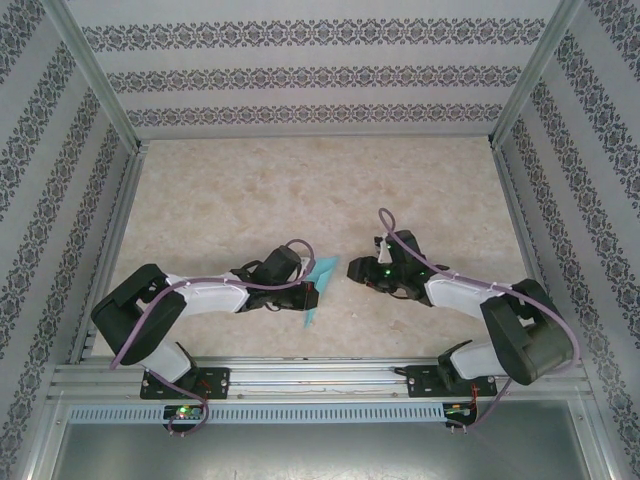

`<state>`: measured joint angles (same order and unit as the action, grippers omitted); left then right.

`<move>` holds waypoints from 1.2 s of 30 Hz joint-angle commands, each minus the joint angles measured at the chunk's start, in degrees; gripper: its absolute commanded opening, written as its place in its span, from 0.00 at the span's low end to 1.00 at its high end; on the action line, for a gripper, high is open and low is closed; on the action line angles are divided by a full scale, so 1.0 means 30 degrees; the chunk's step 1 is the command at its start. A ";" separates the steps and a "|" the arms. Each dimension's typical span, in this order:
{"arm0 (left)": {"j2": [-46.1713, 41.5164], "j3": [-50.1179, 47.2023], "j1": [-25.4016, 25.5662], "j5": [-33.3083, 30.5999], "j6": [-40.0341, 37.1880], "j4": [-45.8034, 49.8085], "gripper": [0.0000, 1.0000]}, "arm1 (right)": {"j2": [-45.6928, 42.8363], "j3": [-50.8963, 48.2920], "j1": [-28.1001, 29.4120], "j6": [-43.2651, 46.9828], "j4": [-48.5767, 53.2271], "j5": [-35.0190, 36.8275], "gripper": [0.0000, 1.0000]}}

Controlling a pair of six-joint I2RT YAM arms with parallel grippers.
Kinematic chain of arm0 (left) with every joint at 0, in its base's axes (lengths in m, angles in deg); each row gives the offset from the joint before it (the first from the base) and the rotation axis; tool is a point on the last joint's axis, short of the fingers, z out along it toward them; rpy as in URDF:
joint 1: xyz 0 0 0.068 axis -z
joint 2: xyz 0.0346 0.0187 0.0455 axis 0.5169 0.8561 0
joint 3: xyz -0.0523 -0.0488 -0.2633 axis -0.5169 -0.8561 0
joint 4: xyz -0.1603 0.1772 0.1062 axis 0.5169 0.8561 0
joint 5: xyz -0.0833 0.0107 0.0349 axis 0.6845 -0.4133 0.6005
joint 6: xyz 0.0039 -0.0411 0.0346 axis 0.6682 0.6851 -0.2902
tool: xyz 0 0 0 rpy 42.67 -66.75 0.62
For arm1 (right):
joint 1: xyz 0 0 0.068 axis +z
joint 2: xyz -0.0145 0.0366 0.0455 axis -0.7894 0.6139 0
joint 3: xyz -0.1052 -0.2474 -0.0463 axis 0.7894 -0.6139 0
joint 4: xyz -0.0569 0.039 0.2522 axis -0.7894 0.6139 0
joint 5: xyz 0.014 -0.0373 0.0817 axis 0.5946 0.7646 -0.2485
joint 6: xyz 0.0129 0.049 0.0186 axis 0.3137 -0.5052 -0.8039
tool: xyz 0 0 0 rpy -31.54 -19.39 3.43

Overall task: Fold a paper plane with a square sheet of paper (fold left side to right side)
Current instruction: Fold the wing for the fifth time at the center of the table.

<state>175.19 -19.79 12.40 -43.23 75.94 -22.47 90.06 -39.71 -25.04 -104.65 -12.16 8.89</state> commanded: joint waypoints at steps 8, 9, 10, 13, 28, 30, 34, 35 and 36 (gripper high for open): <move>0.0420 -0.2467 -0.1199 0.2043 0.3266 -0.7216 0.04 | 0.1549 0.0393 0.1436 -0.2304 -0.4305 0.1567 0.46; 0.0523 -0.2661 -0.1281 0.2134 0.3492 -0.7779 0.04 | 0.1684 0.0400 0.1564 -0.2426 -0.4609 0.1599 0.46; 0.0614 -0.2770 -0.1339 0.2250 0.3639 -0.8097 0.04 | 0.1843 0.0426 0.1679 -0.2540 -0.4819 0.1644 0.46; 0.0885 -0.3102 -0.1470 0.2516 0.4077 -0.9093 0.04 | 0.2328 0.0643 0.2033 -0.2759 -0.5293 0.1716 0.46; 0.2117 -0.4399 -0.2027 0.3101 0.5608 -1.2976 0.04 | 0.4310 0.1737 0.2860 -0.3015 -0.5955 0.1820 0.44; 0.2281 -0.4452 -0.2058 0.3212 0.5740 -1.3308 0.04 | 0.4474 0.1816 0.2921 -0.3033 -0.6077 0.1763 0.44; 0.2786 -0.4685 -0.2113 0.3337 0.6231 -1.4436 0.04 | 0.4763 0.2029 0.3049 -0.3041 -0.6109 0.1718 0.44; 0.2930 -0.4744 -0.2117 0.3366 0.6362 -1.4698 0.04 | 0.4806 0.2037 0.3040 -0.3029 -0.6109 0.1746 0.44; 0.3093 -0.4836 -0.2146 0.3409 0.6494 -1.5049 0.04 | 0.4881 0.2080 0.3083 -0.3029 -0.6136 0.1747 0.43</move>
<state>183.21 -33.21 6.98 -34.20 93.43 -61.68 103.85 -34.88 -16.34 -113.00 -28.53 13.54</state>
